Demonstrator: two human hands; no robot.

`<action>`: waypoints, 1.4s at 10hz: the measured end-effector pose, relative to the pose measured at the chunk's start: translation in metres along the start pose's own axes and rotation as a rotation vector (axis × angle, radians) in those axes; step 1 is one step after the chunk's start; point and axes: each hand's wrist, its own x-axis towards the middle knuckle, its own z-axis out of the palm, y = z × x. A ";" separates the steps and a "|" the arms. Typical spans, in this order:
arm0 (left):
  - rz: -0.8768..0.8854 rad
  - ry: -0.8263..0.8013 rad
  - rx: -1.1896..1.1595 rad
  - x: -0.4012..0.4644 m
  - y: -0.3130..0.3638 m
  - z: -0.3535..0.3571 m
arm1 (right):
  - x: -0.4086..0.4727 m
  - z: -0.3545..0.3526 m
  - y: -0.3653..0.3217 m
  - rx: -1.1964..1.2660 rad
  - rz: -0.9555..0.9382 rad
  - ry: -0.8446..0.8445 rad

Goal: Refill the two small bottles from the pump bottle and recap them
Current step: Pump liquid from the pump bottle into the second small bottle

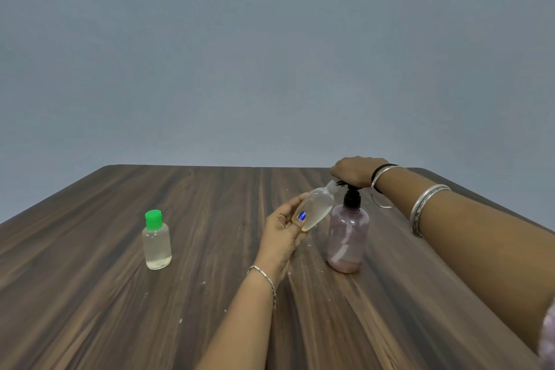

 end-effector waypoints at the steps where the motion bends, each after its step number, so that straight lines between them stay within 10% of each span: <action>1: 0.006 0.004 -0.005 0.000 0.001 0.000 | 0.004 0.004 0.001 0.002 -0.015 0.001; 14: 0.007 0.005 0.003 0.000 0.001 0.001 | 0.008 0.006 -0.002 -0.071 -0.051 0.008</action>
